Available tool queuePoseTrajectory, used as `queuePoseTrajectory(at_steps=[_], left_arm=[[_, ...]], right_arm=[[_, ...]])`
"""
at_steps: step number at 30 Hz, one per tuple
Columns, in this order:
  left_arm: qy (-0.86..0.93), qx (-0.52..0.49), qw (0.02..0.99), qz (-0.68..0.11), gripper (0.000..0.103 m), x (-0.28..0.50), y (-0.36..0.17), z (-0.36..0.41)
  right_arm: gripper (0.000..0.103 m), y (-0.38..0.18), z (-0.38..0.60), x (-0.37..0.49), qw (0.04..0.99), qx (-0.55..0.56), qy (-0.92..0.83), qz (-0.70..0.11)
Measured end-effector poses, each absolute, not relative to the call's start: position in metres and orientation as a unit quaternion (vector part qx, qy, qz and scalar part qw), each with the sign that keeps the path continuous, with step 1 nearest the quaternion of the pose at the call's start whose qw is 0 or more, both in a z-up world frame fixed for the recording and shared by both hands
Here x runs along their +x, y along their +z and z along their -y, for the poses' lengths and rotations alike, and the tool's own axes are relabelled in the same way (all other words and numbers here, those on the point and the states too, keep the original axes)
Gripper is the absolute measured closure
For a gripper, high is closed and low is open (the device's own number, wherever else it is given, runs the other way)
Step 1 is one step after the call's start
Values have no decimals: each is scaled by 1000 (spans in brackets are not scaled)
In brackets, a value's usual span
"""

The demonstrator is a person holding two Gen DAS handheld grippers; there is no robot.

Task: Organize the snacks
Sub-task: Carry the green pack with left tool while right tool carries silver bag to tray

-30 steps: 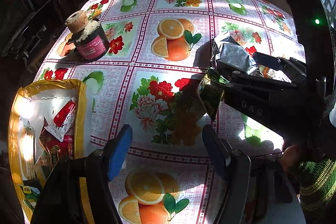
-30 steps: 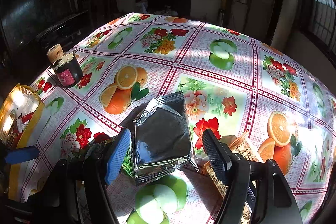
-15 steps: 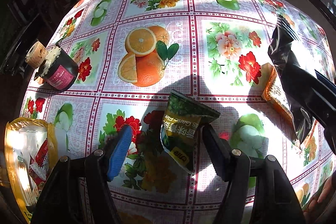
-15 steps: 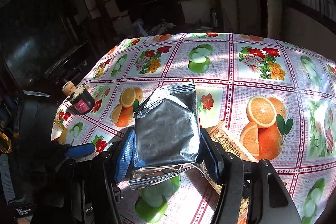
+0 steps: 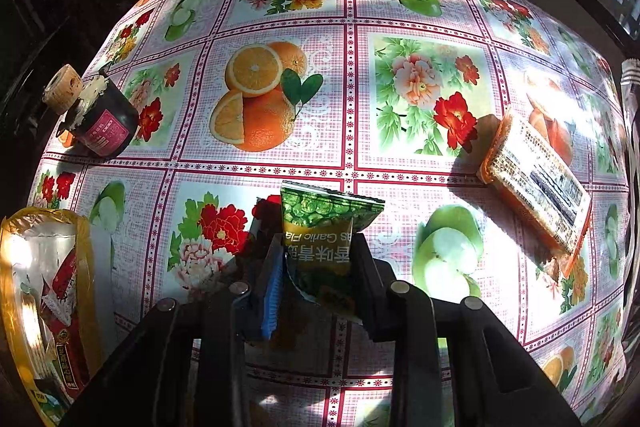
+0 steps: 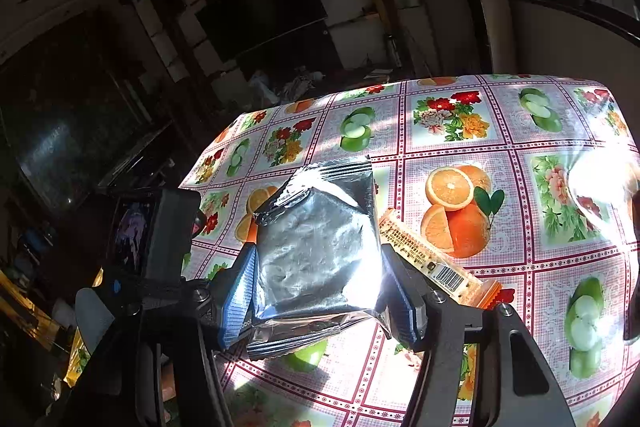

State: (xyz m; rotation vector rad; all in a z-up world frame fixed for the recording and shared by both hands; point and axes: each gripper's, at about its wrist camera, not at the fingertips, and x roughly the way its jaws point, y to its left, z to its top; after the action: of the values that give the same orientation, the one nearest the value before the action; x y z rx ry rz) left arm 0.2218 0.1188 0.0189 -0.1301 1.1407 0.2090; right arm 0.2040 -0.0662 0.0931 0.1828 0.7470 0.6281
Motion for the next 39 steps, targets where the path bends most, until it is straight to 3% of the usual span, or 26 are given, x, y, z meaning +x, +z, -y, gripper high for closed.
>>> queuePoseTrajectory(at_steps=[23, 39], left_arm=[[216, -97, 853, -465, 73, 15, 86, -186], [274, -125, 838, -454, 73, -51, 83, -247]], right_arm=[[38, 99, 15, 77, 842, 85, 395, -357], [38, 102, -75, 48, 810, 47, 460, -361]])
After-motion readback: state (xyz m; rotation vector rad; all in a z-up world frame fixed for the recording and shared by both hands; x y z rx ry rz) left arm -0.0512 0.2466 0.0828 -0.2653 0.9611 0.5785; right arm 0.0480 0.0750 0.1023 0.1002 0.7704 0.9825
